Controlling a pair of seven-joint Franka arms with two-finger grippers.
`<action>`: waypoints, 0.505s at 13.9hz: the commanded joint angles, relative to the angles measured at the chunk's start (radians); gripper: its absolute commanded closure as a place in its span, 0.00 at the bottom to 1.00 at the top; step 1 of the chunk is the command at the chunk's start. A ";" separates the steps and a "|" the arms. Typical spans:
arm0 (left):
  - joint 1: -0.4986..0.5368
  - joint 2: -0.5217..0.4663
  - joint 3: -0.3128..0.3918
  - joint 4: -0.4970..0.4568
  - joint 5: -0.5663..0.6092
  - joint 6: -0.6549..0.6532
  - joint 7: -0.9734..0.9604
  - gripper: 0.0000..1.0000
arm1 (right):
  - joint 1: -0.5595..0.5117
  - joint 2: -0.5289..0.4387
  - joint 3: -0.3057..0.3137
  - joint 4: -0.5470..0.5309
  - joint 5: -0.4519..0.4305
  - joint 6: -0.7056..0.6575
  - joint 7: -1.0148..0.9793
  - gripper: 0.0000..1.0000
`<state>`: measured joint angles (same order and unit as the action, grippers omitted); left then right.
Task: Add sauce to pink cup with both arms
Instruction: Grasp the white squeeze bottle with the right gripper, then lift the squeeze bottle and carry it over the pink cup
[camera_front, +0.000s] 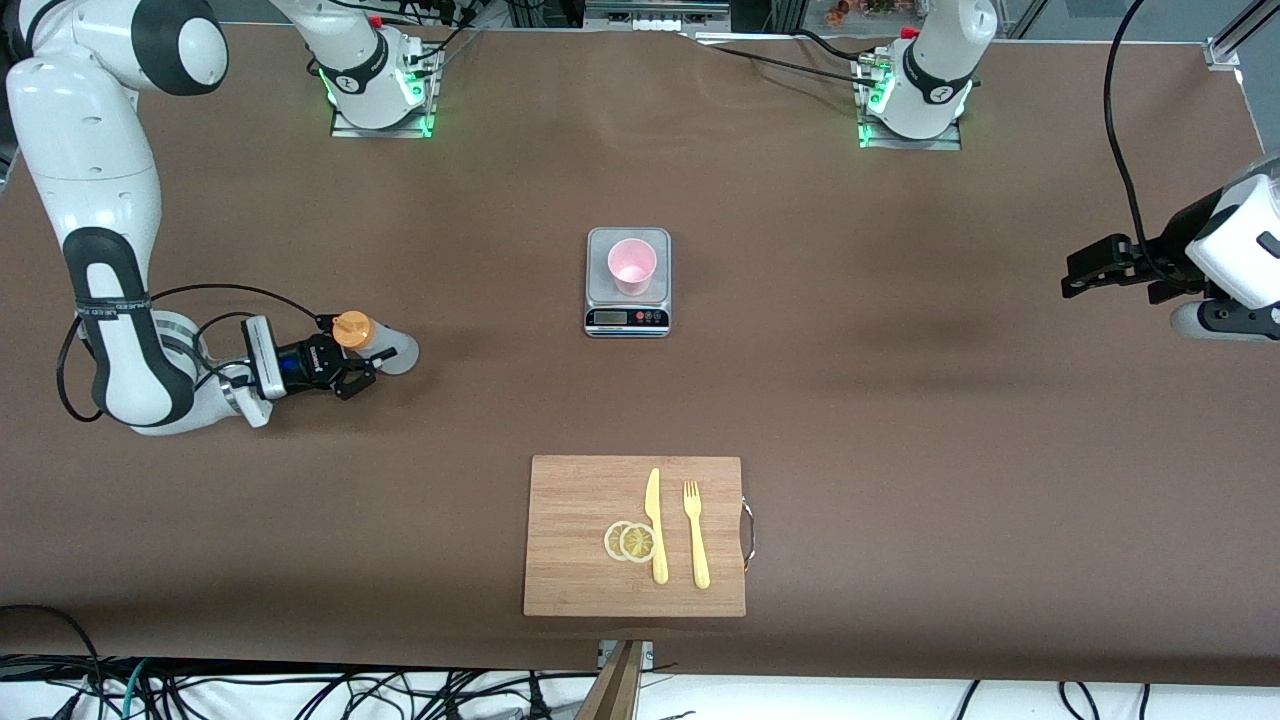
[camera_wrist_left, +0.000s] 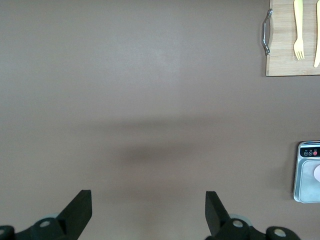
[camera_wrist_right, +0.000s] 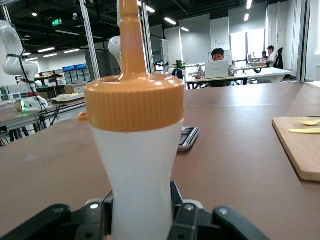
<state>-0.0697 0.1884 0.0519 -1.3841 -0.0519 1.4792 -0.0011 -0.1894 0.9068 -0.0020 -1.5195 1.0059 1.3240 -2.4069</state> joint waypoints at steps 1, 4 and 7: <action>-0.007 0.005 0.003 0.017 0.010 -0.011 0.012 0.00 | 0.051 -0.092 0.004 -0.011 0.017 0.029 0.145 0.84; -0.007 0.005 0.003 0.017 0.010 -0.011 0.012 0.00 | 0.138 -0.176 0.000 -0.013 0.007 0.107 0.233 0.84; -0.007 0.005 0.003 0.017 0.010 -0.010 0.010 0.00 | 0.203 -0.213 -0.003 -0.016 -0.064 0.226 0.287 0.84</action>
<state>-0.0700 0.1884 0.0519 -1.3839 -0.0519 1.4792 -0.0011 -0.0143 0.7269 0.0022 -1.5090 0.9834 1.4938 -2.1507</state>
